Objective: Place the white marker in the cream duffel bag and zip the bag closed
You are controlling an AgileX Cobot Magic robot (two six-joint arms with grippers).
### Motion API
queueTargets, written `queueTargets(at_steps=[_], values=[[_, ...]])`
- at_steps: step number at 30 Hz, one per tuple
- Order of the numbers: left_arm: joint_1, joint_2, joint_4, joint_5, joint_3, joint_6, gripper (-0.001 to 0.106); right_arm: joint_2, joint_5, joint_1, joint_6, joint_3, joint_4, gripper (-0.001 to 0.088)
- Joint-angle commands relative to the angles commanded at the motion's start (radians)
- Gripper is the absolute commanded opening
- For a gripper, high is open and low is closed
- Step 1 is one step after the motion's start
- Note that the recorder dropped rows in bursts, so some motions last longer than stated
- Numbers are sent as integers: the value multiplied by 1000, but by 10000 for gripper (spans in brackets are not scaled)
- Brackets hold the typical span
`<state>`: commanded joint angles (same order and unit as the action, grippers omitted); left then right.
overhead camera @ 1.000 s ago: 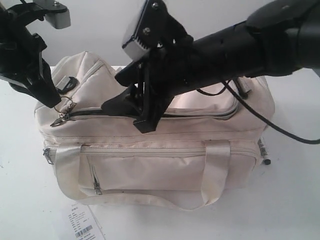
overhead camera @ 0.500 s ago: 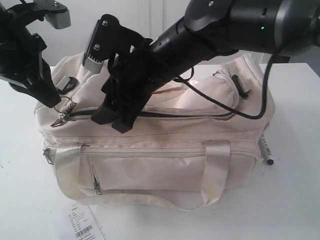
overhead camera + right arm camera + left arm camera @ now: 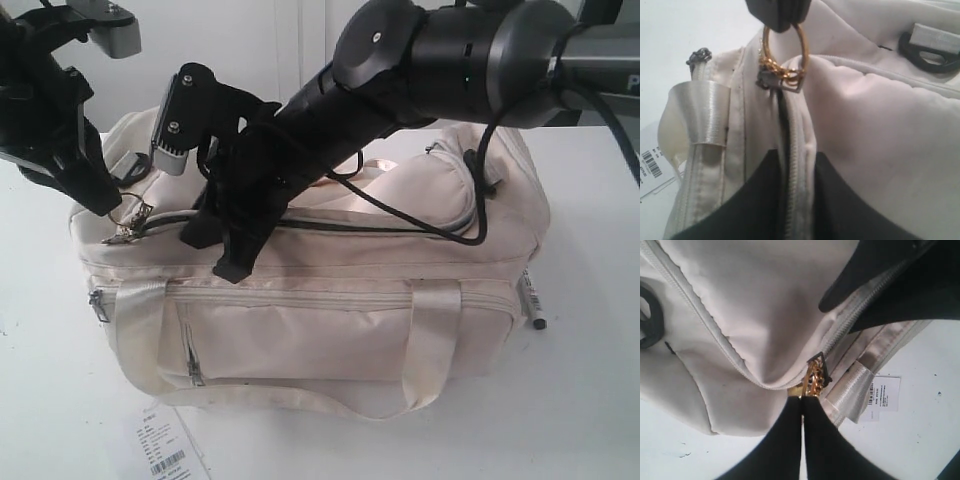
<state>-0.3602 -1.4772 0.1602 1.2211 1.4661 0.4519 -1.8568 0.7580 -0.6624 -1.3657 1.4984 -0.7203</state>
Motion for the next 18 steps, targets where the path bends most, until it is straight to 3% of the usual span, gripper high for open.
queueTargets(at_steps=[18], values=[[16,0,-197,-19,0,-41,0,27,42,5,-44,0,10,0]])
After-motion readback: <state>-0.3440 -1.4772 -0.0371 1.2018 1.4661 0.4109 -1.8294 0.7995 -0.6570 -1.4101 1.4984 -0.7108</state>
